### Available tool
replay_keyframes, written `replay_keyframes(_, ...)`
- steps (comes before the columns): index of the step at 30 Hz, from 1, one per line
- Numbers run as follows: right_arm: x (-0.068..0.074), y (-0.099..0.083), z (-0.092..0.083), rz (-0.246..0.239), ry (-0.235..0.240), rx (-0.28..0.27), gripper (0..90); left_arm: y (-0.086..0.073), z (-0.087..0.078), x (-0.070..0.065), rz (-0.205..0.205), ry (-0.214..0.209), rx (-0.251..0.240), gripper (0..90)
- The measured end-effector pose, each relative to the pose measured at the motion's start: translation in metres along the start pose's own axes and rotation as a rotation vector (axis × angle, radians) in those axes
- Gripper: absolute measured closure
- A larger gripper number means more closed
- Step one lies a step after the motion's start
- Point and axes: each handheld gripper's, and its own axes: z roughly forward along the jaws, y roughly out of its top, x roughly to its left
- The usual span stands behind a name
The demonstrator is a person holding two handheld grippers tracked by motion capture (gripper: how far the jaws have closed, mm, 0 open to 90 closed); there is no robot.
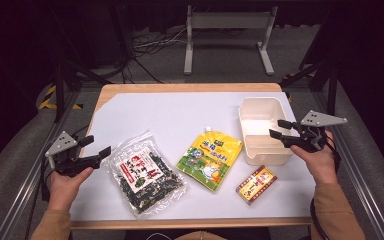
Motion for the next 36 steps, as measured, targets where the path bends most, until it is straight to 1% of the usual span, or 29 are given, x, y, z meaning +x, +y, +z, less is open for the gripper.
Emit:
replay_keyframes(3,0.001,0.001,0.001,-0.011,-0.003,-0.001,46.8,0.000,0.002,-0.002,0.007,0.011,0.023,21.4)
replay_keyframes(5,0.002,0.002,0.002,-0.004,0.008,-0.006,46.7,0.000,0.003,-0.002,0.000,0.013,0.038,21.6)
replay_keyframes(6,0.003,0.002,0.002,-0.010,0.006,-0.010,46.2,0.001,0.004,-0.002,-0.004,0.014,0.047,21.7)
replay_keyframes(7,0.003,0.002,0.001,-0.019,-0.006,-0.017,45.9,0.002,0.004,-0.002,-0.018,0.009,0.057,21.7)
replay_keyframes(8,0.003,0.003,0.001,-0.019,-0.009,-0.021,47.6,0.003,0.005,-0.002,-0.037,0.002,0.072,21.6)
replay_keyframes(9,0.003,0.003,0.001,-0.009,0.004,-0.026,50.5,0.005,0.006,-0.002,-0.056,-0.010,0.095,21.4)
replay_keyframes(10,0.003,0.003,0.000,0.001,0.020,-0.034,50.9,0.007,0.007,-0.003,-0.064,-0.005,0.119,21.0)
replay_keyframes(12,0.003,0.003,0.000,0.026,0.031,-0.031,51.5,0.008,0.009,-0.005,-0.069,0.007,0.135,20.9)
replay_keyframes(14,0.004,0.003,-0.001,0.027,0.034,-0.029,51.5,0.009,0.010,-0.005,-0.074,0.002,0.144,21.0)
replay_keyframes(15,0.005,0.004,-0.001,0.019,0.027,-0.028,51.2,0.008,0.010,-0.005,-0.076,0.001,0.149,21.0)
replay_keyframes(16,0.006,0.005,-0.001,0.018,0.027,-0.025,50.9,0.008,0.011,-0.003,-0.080,0.012,0.149,21.3)
replay_keyframes(18,0.009,0.006,-0.001,0.015,0.033,-0.013,53.2,0.006,0.012,0.000,-0.103,0.024,0.157,22.1)
replay_keyframes(19,0.009,0.006,-0.001,0.013,0.033,-0.006,53.7,0.005,0.013,0.002,-0.117,0.041,0.171,23.6)
replay_keyframes(20,0.010,0.007,-0.001,0.011,0.037,-0.008,53.7,0.003,0.015,0.004,-0.148,0.060,0.188,24.4)
replay_keyframes(21,0.011,0.007,-0.001,0.011,0.042,-0.006,53.7,0.002,0.017,0.007,-0.161,0.066,0.203,24.0)
replay_keyframes(23,0.012,0.007,0.000,0.009,0.049,0.000,54.1,-0.002,0.019,0.011,-0.191,0.057,0.217,24.3)
replay_keyframes(24,0.013,0.007,0.001,0.010,0.054,0.004,54.0,-0.003,0.020,0.013,-0.211,0.057,0.226,24.6)
replay_keyframes(26,0.014,0.007,0.002,0.013,0.061,0.015,54.0,-0.006,0.022,0.017,-0.234,0.059,0.243,25.2)
replay_keyframes(27,0.014,0.007,0.004,0.021,0.073,0.023,53.3,-0.007,0.023,0.019,-0.245,0.062,0.245,25.3)
replay_keyframes(29,0.015,0.006,0.006,0.021,0.072,0.031,52.3,-0.009,0.023,0.022,-0.266,0.066,0.248,25.3)
replay_keyframes(32,0.017,0.005,0.009,0.016,0.083,0.038,51.0,-0.014,0.024,0.029,-0.316,0.051,0.250,25.3)
replay_keyframes(34,0.018,0.005,0.012,0.016,0.089,0.043,50.4,-0.016,0.025,0.032,-0.336,0.051,0.250,25.3)
replay_keyframes(36,0.020,0.004,0.014,0.013,0.092,0.048,50.3,-0.019,0.026,0.035,-0.336,0.049,0.252,26.5)
